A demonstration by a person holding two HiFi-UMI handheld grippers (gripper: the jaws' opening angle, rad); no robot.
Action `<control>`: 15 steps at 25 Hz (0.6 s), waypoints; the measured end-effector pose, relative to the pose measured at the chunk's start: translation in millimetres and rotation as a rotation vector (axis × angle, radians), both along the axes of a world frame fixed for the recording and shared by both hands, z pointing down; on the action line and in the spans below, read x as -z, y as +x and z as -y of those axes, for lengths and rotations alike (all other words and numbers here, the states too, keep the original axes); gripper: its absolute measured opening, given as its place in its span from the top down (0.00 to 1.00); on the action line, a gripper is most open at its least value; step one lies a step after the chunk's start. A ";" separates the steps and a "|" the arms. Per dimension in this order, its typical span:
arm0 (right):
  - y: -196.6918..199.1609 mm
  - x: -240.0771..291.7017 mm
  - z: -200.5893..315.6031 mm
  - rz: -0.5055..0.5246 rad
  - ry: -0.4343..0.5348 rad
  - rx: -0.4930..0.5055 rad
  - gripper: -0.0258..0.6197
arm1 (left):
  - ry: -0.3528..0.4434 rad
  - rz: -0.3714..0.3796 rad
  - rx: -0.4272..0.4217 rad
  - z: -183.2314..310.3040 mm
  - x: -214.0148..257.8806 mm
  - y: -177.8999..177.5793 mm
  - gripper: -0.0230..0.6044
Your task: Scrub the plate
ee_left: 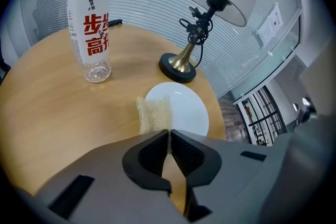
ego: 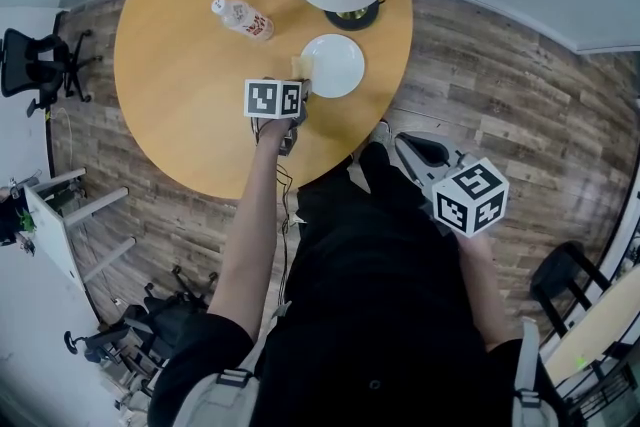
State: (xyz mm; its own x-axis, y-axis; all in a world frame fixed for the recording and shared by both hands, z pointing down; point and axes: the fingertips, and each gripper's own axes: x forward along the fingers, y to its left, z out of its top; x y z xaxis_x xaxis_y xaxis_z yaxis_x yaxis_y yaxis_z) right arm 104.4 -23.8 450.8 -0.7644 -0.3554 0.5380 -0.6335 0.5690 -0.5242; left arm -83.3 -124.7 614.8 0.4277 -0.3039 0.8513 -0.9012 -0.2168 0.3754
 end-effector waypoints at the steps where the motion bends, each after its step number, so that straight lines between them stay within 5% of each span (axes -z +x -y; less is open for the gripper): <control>1: -0.5 0.0 0.2 0.002 0.000 -0.001 0.93 | -0.004 -0.002 -0.006 -2.9 -0.9 2.4 0.93; 15: 3.7 -1.5 -4.4 -0.003 0.002 -0.027 0.93 | -0.030 -0.074 -0.156 -28.2 -2.8 73.5 0.93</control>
